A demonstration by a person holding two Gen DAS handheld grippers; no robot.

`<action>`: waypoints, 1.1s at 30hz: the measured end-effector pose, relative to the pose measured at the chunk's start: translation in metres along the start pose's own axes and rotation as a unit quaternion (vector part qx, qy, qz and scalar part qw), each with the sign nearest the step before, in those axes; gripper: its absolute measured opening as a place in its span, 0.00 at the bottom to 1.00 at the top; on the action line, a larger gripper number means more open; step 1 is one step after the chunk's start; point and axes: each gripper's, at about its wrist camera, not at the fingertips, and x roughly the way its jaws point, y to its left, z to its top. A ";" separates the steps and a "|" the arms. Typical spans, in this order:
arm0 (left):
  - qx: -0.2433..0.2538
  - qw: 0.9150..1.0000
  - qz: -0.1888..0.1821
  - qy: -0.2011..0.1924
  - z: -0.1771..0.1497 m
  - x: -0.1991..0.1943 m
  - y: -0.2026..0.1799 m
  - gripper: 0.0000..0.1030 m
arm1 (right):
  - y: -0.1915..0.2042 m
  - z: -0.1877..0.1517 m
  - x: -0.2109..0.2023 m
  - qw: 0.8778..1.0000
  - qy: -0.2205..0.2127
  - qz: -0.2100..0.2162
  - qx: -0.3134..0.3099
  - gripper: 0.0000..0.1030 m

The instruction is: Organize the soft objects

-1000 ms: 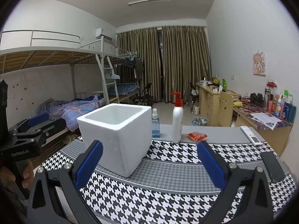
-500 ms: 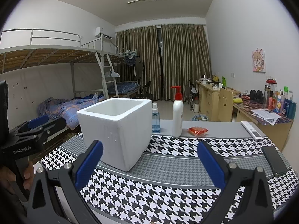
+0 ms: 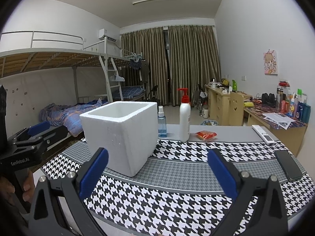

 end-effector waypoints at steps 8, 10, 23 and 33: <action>0.000 1.000 0.003 -0.001 -0.002 -0.003 -0.003 0.99 | 0.000 -0.001 -0.005 1.000 -0.002 0.000 -0.001 0.99; 0.001 1.000 0.002 -0.001 -0.003 -0.003 -0.005 0.99 | 0.001 -0.003 -0.005 1.000 0.000 -0.001 -0.001 0.99; 0.006 1.000 -0.004 -0.010 -0.005 -0.019 -0.009 0.99 | 0.002 -0.004 -0.019 1.000 -0.009 -0.003 -0.003 0.99; 0.008 1.000 -0.003 -0.007 -0.006 -0.019 -0.010 0.99 | 0.004 -0.005 -0.021 1.000 -0.010 -0.002 -0.007 0.99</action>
